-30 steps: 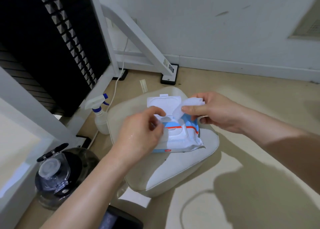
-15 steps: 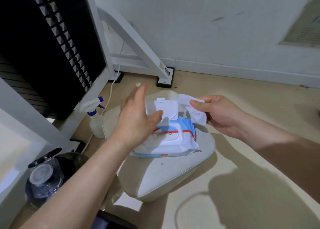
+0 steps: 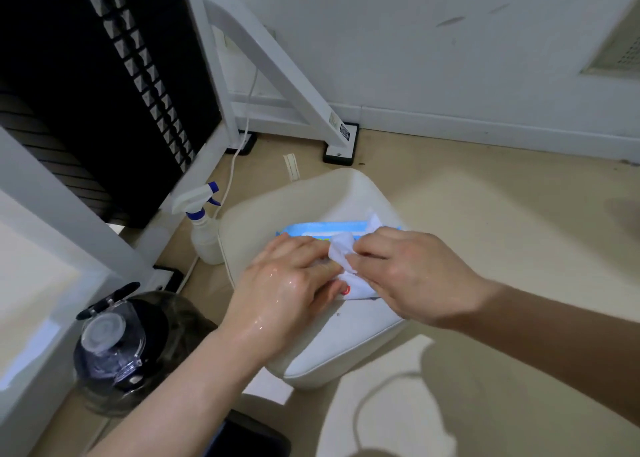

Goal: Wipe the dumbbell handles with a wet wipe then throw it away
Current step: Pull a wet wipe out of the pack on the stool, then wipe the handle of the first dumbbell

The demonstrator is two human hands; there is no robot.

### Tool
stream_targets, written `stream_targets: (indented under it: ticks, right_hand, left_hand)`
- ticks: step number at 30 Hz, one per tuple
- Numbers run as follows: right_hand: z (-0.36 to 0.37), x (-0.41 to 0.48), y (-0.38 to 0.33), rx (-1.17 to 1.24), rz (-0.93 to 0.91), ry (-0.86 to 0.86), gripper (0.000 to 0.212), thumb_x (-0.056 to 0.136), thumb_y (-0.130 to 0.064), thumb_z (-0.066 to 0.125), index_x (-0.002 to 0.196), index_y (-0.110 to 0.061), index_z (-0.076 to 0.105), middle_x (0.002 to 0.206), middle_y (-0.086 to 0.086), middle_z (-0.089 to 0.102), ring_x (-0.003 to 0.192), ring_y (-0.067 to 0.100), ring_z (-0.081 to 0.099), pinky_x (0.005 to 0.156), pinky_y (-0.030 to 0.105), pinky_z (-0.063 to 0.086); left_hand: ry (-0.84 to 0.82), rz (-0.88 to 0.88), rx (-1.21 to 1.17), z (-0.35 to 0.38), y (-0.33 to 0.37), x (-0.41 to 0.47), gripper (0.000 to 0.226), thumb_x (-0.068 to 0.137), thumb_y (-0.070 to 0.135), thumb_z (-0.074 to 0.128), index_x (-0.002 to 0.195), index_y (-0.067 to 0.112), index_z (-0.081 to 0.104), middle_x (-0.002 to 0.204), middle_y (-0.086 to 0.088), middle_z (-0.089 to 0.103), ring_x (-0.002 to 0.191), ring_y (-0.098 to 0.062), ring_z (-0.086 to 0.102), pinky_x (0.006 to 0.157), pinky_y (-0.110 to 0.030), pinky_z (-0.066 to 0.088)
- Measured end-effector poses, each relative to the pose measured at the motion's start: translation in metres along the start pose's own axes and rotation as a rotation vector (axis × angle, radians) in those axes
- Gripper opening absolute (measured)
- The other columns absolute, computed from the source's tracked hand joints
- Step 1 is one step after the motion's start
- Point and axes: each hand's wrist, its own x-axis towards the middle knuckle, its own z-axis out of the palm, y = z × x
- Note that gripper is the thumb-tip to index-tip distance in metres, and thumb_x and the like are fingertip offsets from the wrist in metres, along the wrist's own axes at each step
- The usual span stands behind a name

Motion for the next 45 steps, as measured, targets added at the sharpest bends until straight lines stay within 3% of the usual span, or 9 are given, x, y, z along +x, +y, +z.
stream_targets:
  ticks: [2,5,9,16,21,27,32,39,45]
  right_hand:
    - [-0.010,0.010,0.003,0.155,0.156,0.019,0.014,0.087,-0.019,0.056,0.082,-0.020,0.069,0.075,-0.010,0.062,0.069,0.016,0.060,0.053,0.030,0.048]
    - [-0.041,0.030,0.010,1.117,0.616,0.079,0.013,0.090,-0.006,0.058,0.084,-0.010,0.068,0.069,-0.010,0.067,0.062,0.006,0.060,0.058,0.018,0.046]
    - [-0.068,0.037,0.015,1.698,0.643,0.010,0.016,0.085,0.002,0.057,0.099,-0.002,0.065,0.079,0.010,0.066,0.065,0.016,0.058,0.063,0.023,0.047]
    - [-0.064,0.039,0.018,1.809,0.869,0.213,0.021,0.085,0.006,0.049,0.080,-0.010,0.062,0.069,0.006,0.063,0.057,0.013,0.054,0.053,0.024,0.035]
    - [-0.059,0.042,0.015,1.839,0.754,0.027,0.024,0.077,0.008,0.035,0.067,-0.009,0.051,0.064,0.007,0.052,0.054,0.016,0.043,0.055,0.028,0.030]
    - [-0.082,0.083,0.002,1.528,0.333,-0.443,0.023,0.076,-0.029,0.066,0.087,-0.011,0.058,0.073,0.006,0.067,0.062,0.014,0.061,0.060,0.027,0.038]
    - [-0.091,0.108,-0.052,1.207,0.175,-0.484,0.022,0.080,-0.003,0.071,0.096,-0.006,0.057,0.078,0.006,0.074,0.072,0.022,0.069,0.067,0.036,0.051]
    - [-0.058,0.076,-0.124,1.156,0.133,-0.600,0.010,0.090,-0.004,0.058,0.083,-0.009,0.054,0.071,0.011,0.069,0.061,0.014,0.067,0.055,0.017,0.048]
    - [-0.051,0.047,-0.146,1.040,0.373,-0.589,0.014,0.085,-0.009,0.067,0.076,-0.010,0.056,0.067,0.005,0.073,0.064,0.017,0.069,0.062,0.017,0.049]
  left_hand:
    - [-0.084,-0.139,-0.082,-0.012,0.007,0.016,0.029,0.084,0.049,0.052,0.082,0.028,0.072,0.092,0.012,0.067,0.091,-0.014,0.058,0.079,-0.032,0.047]
    - [0.040,-0.454,-0.468,-0.028,0.014,0.036,0.033,0.080,0.055,0.059,0.094,0.028,0.071,0.089,0.013,0.070,0.086,-0.006,0.062,0.081,-0.030,0.049]
    - [0.086,-0.648,-1.117,-0.044,0.035,0.047,0.044,0.071,0.040,0.080,0.109,0.028,0.060,0.092,-0.004,0.074,0.084,-0.021,0.071,0.083,-0.043,0.055]
    - [0.250,-0.738,-1.377,-0.052,0.036,0.039,0.021,0.057,0.015,0.083,0.064,0.019,0.063,0.061,-0.002,0.059,0.056,-0.013,0.051,0.054,-0.020,0.043]
    - [0.296,-0.774,-1.662,-0.068,0.032,0.040,0.019,0.078,-0.002,0.059,0.074,0.017,0.060,0.066,-0.002,0.059,0.060,-0.016,0.055,0.056,-0.024,0.048]
    - [0.216,-0.769,-1.288,-0.098,0.028,0.027,0.027,0.090,-0.008,0.047,0.083,0.013,0.062,0.077,-0.007,0.063,0.065,-0.018,0.059,0.059,-0.026,0.049]
    - [0.274,-0.874,-0.773,-0.125,0.013,-0.017,0.009,0.091,0.012,0.062,0.098,0.018,0.060,0.081,-0.021,0.059,0.066,-0.019,0.056,0.058,-0.031,0.046]
    - [0.080,-0.729,-0.320,-0.115,-0.006,-0.123,0.020,0.094,0.025,0.056,0.112,0.034,0.056,0.089,-0.002,0.063,0.082,-0.014,0.057,0.071,-0.020,0.043]
    - [0.072,-0.633,-0.466,-0.085,-0.031,-0.170,0.011,0.098,0.020,0.048,0.098,0.029,0.055,0.065,0.005,0.050,0.059,-0.006,0.043,0.056,-0.018,0.035]
